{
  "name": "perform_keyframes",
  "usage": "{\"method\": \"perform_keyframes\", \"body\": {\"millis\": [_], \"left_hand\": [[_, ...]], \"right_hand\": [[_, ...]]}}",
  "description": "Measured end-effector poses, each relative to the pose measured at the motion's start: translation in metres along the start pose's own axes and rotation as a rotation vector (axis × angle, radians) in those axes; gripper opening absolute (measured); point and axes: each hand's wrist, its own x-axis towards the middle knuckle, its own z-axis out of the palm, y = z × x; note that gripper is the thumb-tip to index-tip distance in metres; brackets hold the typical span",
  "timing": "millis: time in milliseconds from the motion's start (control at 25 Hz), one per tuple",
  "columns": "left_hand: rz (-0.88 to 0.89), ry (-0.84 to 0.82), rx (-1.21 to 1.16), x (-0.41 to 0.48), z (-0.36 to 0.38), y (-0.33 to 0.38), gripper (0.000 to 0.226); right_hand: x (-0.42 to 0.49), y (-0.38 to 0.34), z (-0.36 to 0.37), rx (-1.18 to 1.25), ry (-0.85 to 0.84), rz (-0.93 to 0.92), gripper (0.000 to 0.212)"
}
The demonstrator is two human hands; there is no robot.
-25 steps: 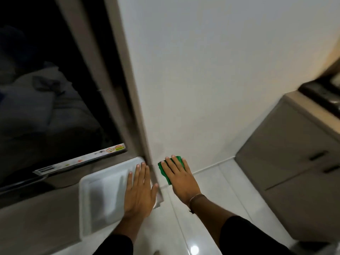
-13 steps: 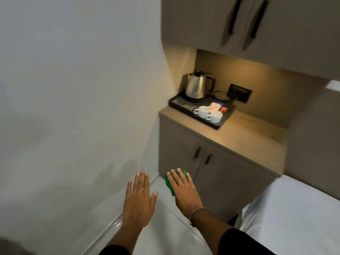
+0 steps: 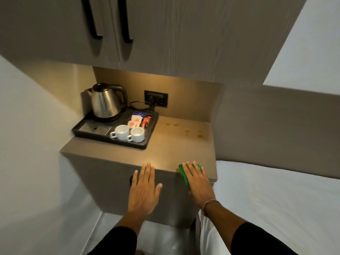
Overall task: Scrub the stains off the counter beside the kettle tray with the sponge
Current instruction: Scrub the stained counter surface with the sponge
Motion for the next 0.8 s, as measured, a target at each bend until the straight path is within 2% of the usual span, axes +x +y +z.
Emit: {"method": "perform_keyframes", "body": {"millis": [240,400,600,680,800], "left_hand": [[0.153,-0.086,-0.051,0.142,0.019,0.001,0.074],[0.192,-0.131,-0.024,0.195,0.034,-0.005,0.075],[0.175,-0.177,-0.106,0.207,0.057,-0.008,0.077],[0.159,-0.171,-0.131,0.205,0.058,-0.006,0.077],[0.141,-0.127,-0.146,0.204,0.063,-0.007,0.077]], "right_hand": [[0.083,0.056,0.002,0.014,-0.02,0.178,0.084],[0.12,0.075,0.012,0.024,-0.077,0.239,0.077],[0.124,0.081,0.03,0.098,-0.2,0.193,0.088],[0.122,0.078,0.035,0.179,-0.183,0.232,0.094],[0.134,0.066,0.044,0.208,-0.074,0.319,0.085]]}}
